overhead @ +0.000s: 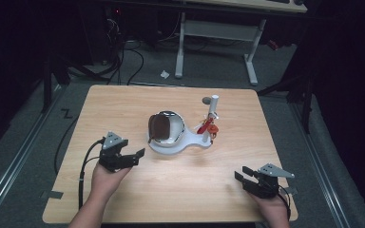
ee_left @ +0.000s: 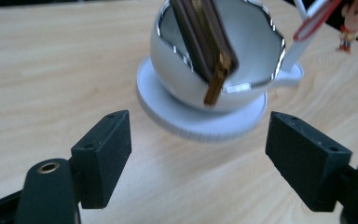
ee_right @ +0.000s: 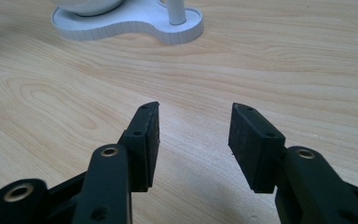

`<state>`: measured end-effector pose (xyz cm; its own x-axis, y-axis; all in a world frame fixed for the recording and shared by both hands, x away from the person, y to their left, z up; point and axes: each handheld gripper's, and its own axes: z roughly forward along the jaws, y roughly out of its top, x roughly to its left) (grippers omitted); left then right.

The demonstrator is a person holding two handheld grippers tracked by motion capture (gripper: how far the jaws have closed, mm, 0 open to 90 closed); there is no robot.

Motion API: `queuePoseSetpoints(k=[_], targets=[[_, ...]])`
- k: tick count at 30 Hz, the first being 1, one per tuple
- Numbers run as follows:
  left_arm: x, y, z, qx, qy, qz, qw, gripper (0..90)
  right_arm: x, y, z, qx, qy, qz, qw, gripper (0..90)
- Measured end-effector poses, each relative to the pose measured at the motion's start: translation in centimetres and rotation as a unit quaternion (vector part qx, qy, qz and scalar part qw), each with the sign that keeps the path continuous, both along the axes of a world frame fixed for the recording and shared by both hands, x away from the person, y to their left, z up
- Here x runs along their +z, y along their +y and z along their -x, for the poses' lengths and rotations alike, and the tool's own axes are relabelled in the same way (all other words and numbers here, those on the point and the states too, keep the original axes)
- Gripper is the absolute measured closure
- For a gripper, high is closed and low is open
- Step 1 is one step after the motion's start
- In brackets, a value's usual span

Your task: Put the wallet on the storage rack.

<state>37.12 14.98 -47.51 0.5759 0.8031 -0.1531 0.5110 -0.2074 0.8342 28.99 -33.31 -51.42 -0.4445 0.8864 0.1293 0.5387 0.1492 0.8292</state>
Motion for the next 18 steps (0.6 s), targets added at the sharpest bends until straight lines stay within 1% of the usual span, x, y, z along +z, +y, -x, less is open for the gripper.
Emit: queuePoseSetpoints(k=[3, 4, 5, 9, 11, 13, 14, 15, 16, 17, 18], targets=[[-1.4, 0.4, 0.8, -0.002, 0.009, -0.009, 0.9999, 23.3, 0.1, 0.0, 0.1, -0.004, -0.003, -0.003, 1.0, 54.2], [-1.9, 0.7, 1.1, -0.004, 0.013, -0.016, 0.9998, 23.2, 0.1, 0.0, 0.1, -0.003, -0.004, -0.002, 1.0, 54.2], [-2.2, 1.0, 1.4, -0.006, 0.016, -0.022, 0.9996, 23.2, 0.0, 0.0, 0.1, -0.002, -0.005, 0.0, 1.0, 54.2], [-3.3, 2.4, 3.2, -0.007, 0.021, -0.031, 0.9993, 23.1, -0.3, -0.2, 0.1, -0.009, -0.009, 0.004, 0.9999, 54.1], [-3.8, 3.1, 4.3, -0.005, 0.019, -0.022, 0.9996, 23.1, -0.4, -0.2, 0.1, -0.015, -0.009, 0.007, 0.9998, 53.8], [-4.6, 4.0, 6.0, -0.002, 0.01, 0.002, 0.9999, 24.9, -0.5, -0.1, 0.2, -0.018, -0.009, 0.013, 0.9997, 53.7], [-5.2, 4.5, 6.8, 0.001, 0.015, 0.014, 0.9998, 26.3, -0.5, -0.1, 0.3, -0.019, -0.008, 0.015, 0.9997, 53.7], [-5.2, 4.7, 6.9, -0.006, 0.029, 0.016, 0.9994, 28.9, -0.6, 0.0, 0.4, -0.022, -0.008, 0.022, 0.9995, 53.7], [-4.9, 4.9, 7.0, -0.017, 0.029, 0.018, 0.9993, 26.6, -0.6, 0.0, 0.5, -0.024, -0.008, 0.025, 0.9994, 53.5], [-4.8, 4.9, 7.0, -0.018, 0.019, 0.02, 0.9995, 25.7, -0.6, 0.1, 0.5, -0.027, -0.009, 0.029, 0.9992, 53.3], [-4.9, 5.0, 6.8, -0.022, 0.019, 0.013, 0.9995, 26.5, -0.6, 0.1, 0.5, -0.03, -0.009, 0.03, 0.999, 53.2]])
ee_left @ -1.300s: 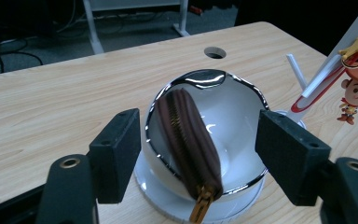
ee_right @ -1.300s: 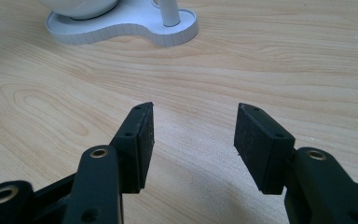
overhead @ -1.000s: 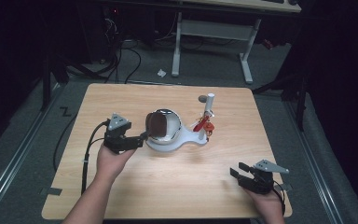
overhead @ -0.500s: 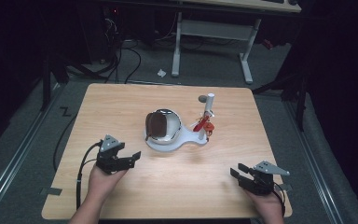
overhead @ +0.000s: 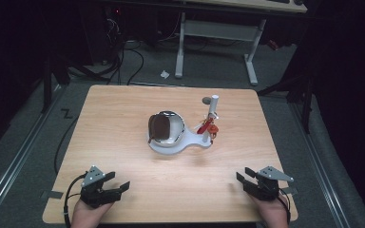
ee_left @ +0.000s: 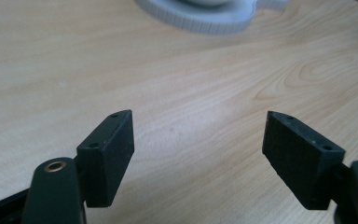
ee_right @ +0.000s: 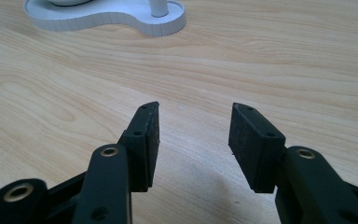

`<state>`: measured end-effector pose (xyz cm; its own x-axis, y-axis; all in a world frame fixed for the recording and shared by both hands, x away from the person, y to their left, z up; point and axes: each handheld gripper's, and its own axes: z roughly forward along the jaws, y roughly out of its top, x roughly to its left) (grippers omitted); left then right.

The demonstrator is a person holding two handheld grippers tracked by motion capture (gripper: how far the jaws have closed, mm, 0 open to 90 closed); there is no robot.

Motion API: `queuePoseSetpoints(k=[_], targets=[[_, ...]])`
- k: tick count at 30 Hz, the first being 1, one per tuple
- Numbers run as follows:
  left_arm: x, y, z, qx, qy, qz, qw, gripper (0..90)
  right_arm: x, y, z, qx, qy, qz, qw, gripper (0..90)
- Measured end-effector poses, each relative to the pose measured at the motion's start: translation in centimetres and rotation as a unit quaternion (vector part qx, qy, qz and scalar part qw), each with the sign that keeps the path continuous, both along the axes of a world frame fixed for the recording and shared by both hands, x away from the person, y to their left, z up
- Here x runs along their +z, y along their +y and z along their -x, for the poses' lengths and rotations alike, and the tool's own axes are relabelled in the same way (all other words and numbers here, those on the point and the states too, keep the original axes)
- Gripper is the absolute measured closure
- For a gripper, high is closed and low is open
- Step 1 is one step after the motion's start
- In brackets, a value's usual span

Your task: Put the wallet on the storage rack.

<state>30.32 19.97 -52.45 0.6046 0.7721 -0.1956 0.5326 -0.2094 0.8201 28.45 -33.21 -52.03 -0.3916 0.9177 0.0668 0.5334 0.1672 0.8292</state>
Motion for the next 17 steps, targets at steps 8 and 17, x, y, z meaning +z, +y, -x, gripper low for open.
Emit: queuePoseSetpoints(k=[8, 17], targets=[[-0.5, -0.1, -1.2, -0.023, 0.002, -0.026, 0.9994, 25.0, -0.5, 0.8, -0.7, -0.023, 0.006, 0.022, 0.9995, 52.1], [-0.4, 0.6, -1.1, -0.012, 0.011, -0.005, 0.9999, 24.9, -0.6, 0.5, -0.4, -0.033, 0.007, 0.037, 0.9987, 50.5]])
